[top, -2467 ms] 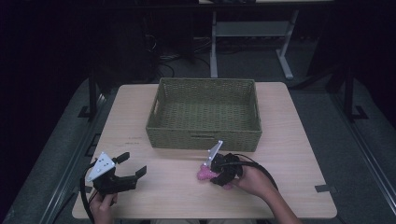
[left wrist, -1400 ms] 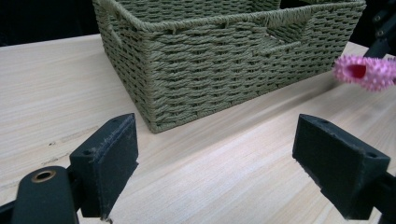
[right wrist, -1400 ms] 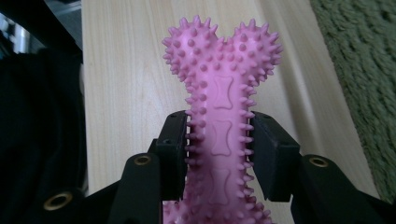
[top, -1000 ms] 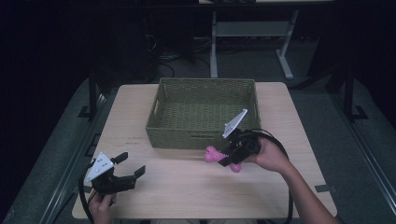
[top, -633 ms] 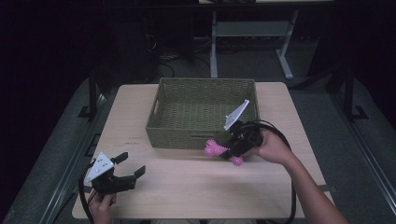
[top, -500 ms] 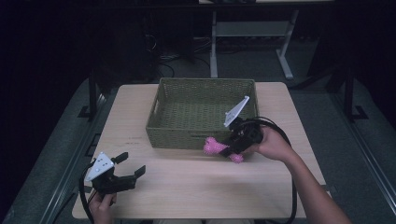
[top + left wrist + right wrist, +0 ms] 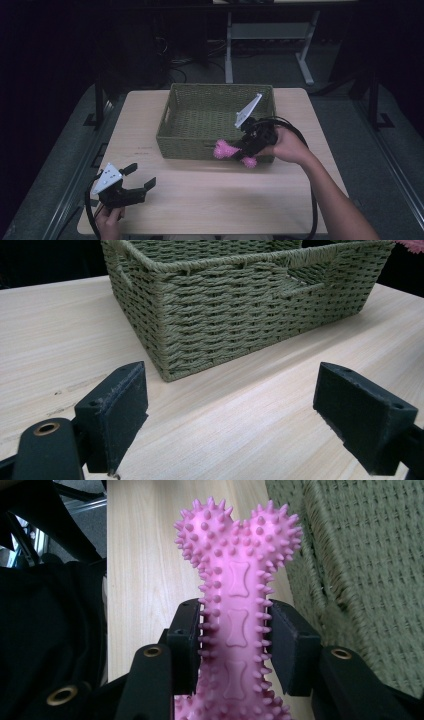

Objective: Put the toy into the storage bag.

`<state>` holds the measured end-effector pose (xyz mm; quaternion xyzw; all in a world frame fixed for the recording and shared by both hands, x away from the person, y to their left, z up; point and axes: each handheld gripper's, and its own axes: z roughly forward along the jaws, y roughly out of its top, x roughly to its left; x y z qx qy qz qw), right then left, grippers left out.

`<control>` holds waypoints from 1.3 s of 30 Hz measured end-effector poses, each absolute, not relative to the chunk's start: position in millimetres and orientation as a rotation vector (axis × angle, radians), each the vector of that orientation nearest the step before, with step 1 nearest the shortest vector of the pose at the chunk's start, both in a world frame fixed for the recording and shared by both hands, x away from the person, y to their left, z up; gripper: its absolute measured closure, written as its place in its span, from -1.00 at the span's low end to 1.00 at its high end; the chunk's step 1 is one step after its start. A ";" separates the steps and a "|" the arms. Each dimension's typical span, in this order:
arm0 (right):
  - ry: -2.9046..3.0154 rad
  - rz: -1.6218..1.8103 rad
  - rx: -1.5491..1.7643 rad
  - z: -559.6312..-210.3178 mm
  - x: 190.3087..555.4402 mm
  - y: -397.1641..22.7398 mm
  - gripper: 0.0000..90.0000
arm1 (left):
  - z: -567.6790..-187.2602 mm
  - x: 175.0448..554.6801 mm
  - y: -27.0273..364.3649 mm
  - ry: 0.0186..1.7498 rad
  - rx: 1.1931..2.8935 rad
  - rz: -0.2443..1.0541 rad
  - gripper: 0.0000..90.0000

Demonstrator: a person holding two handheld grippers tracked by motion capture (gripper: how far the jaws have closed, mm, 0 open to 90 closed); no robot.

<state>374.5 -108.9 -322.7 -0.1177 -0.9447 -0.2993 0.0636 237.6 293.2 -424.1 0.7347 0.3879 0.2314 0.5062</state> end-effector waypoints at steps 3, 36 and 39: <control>-2.858 -0.906 -0.353 -317.9 378.3 -107.3 0.29 | -423.8 237.4 293.1 0.931 1.778 0.560 -0.69; -2.877 -0.919 -0.412 -285.4 409.5 -108.3 0.29 | -424.2 237.8 292.8 0.933 1.777 0.558 -0.69; -2.894 -0.920 -0.413 -283.8 412.7 -107.9 0.29 | -424.3 237.9 292.3 0.928 1.782 0.560 -0.69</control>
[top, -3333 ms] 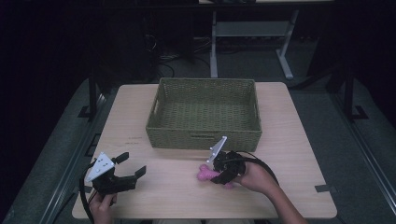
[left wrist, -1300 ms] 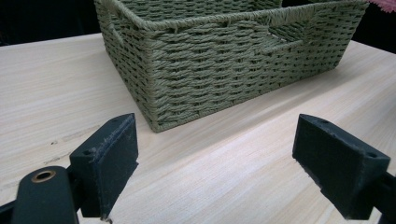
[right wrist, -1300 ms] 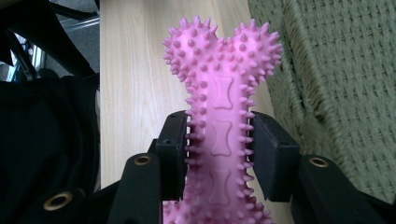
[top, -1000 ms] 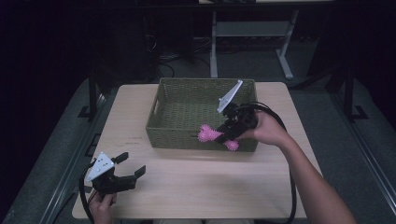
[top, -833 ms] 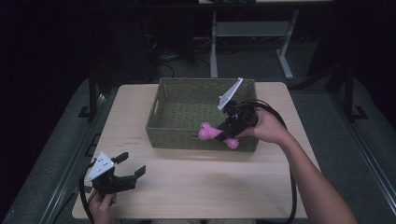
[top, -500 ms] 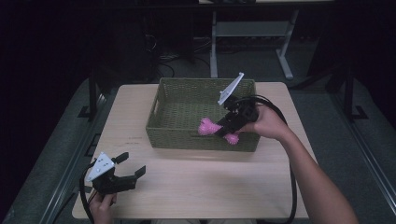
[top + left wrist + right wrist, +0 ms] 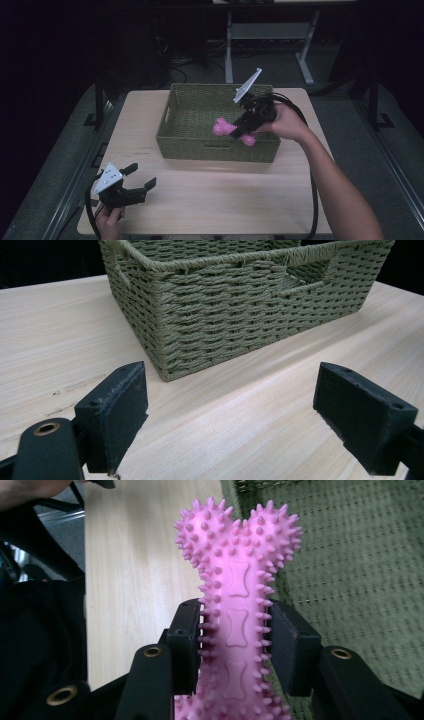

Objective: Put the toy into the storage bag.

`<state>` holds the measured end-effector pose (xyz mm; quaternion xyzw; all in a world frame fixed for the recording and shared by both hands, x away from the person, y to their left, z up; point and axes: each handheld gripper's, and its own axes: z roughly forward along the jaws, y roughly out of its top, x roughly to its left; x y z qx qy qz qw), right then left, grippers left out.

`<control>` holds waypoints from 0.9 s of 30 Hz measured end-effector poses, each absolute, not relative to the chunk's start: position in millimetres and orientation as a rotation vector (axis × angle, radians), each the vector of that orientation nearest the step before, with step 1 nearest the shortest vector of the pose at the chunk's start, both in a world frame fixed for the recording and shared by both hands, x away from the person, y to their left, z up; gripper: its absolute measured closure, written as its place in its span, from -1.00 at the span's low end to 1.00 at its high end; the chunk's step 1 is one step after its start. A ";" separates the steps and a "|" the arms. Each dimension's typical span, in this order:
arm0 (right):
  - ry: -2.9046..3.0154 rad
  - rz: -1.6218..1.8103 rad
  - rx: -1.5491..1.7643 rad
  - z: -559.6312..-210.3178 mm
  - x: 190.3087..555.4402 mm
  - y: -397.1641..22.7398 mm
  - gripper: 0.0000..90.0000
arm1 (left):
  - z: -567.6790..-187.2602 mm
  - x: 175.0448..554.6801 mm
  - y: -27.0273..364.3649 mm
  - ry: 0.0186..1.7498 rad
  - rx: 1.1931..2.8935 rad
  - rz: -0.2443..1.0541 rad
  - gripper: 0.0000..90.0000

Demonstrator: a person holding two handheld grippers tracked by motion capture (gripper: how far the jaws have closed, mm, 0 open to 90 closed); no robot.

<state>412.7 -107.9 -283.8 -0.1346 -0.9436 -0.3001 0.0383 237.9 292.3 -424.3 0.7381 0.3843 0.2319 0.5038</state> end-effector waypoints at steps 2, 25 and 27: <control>-2.889 -0.917 -0.424 -283.2 413.1 -107.8 0.29 | -424.5 238.1 292.2 0.930 1.785 0.560 -0.69; -2.883 -0.863 -0.486 -293.6 451.8 -105.3 0.29 | -424.6 239.3 290.1 0.919 1.796 0.554 -0.69; -2.880 -0.862 -0.495 -295.7 455.2 -105.0 0.29 | -424.6 239.1 290.4 0.919 1.797 0.556 -0.69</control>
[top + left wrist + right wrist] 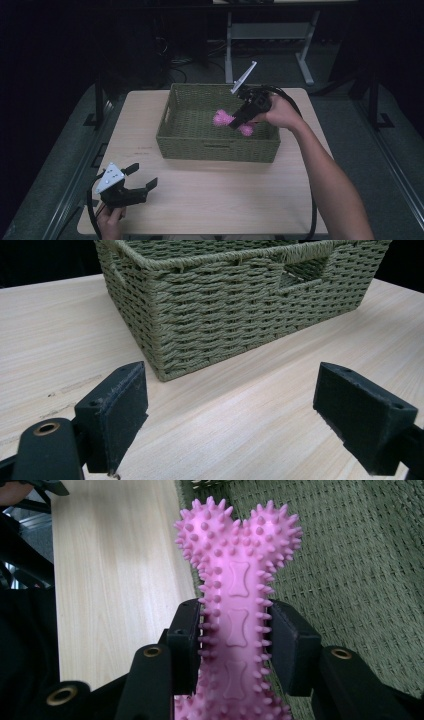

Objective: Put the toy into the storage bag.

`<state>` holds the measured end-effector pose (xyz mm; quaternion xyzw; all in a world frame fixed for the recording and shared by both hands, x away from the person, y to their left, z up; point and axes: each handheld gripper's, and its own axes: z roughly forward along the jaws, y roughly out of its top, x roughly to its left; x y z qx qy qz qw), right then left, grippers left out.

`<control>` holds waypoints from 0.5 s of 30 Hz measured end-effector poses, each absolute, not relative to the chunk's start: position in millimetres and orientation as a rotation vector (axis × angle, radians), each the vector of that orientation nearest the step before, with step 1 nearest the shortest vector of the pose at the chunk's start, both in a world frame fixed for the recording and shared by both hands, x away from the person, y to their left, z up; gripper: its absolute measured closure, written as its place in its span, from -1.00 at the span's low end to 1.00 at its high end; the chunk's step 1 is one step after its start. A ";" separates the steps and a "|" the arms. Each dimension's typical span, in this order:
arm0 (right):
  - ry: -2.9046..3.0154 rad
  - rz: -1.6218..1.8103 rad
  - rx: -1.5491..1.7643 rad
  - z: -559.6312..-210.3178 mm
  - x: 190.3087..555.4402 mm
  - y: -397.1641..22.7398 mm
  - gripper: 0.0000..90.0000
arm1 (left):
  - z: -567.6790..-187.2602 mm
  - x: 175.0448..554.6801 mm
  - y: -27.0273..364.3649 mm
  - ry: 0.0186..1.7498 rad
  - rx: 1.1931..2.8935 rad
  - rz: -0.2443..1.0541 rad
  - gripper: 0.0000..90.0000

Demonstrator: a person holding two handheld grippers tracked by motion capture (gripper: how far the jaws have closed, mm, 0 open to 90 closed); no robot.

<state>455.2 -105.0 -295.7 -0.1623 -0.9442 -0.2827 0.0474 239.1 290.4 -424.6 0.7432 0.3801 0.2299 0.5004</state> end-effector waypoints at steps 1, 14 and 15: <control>-2.878 -0.865 -0.491 -296.7 456.6 -105.2 0.29 | -424.7 239.1 290.7 0.919 1.795 0.557 -0.69; -2.860 -0.845 -0.535 -315.6 473.8 -102.2 0.29 | -424.6 239.1 290.9 0.920 1.791 0.559 -0.69; -2.857 -0.846 -0.535 -316.9 474.9 -102.0 0.29 | -424.6 239.0 290.9 0.924 1.786 0.557 -0.69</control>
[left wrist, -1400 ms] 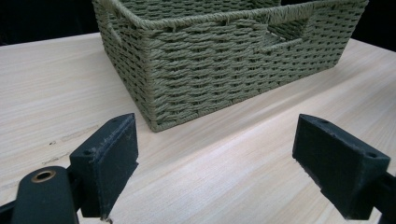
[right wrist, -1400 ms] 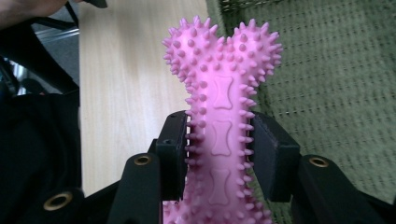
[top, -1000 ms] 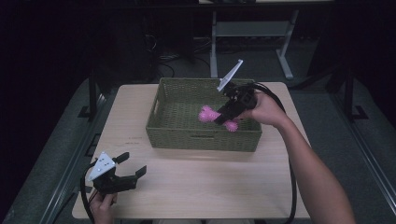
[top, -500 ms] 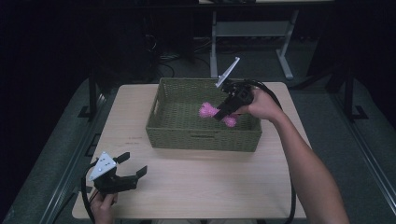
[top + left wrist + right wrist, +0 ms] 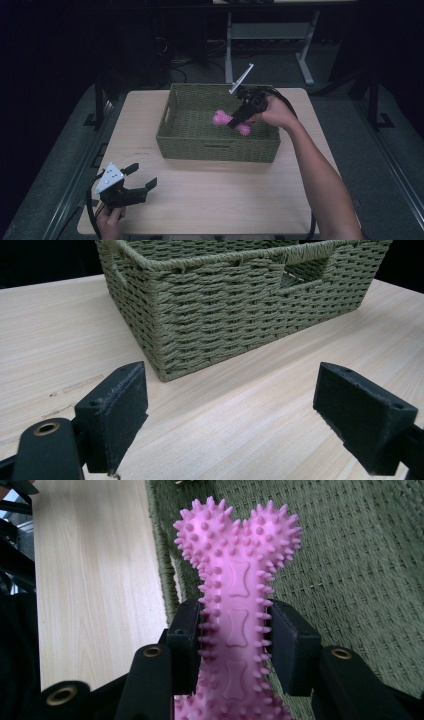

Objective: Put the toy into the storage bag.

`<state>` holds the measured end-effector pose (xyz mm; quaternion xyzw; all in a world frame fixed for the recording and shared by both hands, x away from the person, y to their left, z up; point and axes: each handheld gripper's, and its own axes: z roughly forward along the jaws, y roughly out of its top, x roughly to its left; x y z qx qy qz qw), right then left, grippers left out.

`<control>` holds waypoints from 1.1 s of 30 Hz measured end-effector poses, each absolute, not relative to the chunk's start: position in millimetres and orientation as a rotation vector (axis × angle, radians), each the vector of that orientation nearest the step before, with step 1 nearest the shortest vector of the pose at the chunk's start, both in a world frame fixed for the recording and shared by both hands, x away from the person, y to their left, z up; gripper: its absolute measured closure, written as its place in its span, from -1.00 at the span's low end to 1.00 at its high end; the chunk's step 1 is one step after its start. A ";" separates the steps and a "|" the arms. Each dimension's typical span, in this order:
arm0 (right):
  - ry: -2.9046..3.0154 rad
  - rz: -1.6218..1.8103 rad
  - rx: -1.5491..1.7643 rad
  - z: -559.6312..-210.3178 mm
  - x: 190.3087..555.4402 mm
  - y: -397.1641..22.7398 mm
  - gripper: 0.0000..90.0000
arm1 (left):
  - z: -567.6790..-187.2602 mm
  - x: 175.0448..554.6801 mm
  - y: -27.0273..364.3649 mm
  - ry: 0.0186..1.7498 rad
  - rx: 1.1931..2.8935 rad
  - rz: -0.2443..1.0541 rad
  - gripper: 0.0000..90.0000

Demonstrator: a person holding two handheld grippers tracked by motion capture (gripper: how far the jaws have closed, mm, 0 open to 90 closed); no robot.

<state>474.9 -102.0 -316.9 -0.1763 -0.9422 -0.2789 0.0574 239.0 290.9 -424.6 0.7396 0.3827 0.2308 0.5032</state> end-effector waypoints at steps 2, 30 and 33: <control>-2.850 -0.832 -0.547 -320.7 477.9 -101.7 0.29 | -424.6 239.1 291.3 0.926 1.788 0.555 -0.69; -2.792 -0.801 -0.614 -356.6 496.3 -99.3 0.29 | -424.7 239.7 293.2 0.928 1.784 0.555 -0.69; -2.792 -0.791 -0.622 -360.1 497.5 -99.7 0.29 | -424.6 239.3 292.9 0.926 1.789 0.555 -0.69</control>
